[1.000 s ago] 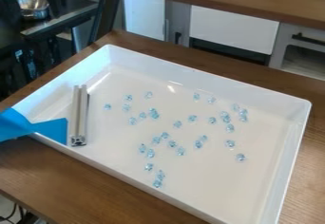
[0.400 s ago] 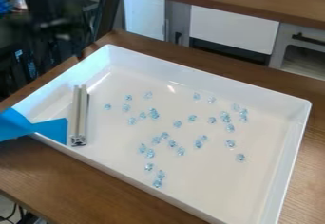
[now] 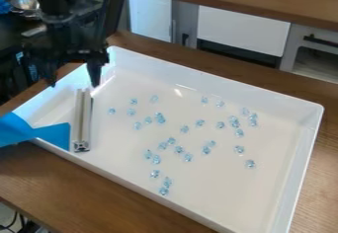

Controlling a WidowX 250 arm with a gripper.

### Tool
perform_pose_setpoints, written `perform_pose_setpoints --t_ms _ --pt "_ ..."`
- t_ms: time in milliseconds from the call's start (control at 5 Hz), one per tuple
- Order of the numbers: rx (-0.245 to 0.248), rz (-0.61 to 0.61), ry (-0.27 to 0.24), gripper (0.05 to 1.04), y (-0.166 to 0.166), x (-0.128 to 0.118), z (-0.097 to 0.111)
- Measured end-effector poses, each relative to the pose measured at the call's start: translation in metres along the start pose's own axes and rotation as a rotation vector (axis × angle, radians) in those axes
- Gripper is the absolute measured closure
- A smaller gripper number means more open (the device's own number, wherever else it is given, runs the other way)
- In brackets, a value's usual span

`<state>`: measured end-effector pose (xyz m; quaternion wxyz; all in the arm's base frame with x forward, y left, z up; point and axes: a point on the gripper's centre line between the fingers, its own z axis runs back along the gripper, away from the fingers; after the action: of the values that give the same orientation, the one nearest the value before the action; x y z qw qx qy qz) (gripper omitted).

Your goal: Sweep into pile

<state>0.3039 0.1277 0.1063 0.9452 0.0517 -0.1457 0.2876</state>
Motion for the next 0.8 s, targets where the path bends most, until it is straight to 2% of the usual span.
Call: perform_pose_setpoints --t_ms 800 --pt "0.061 0.040 0.003 0.083 0.005 -0.003 -0.037"
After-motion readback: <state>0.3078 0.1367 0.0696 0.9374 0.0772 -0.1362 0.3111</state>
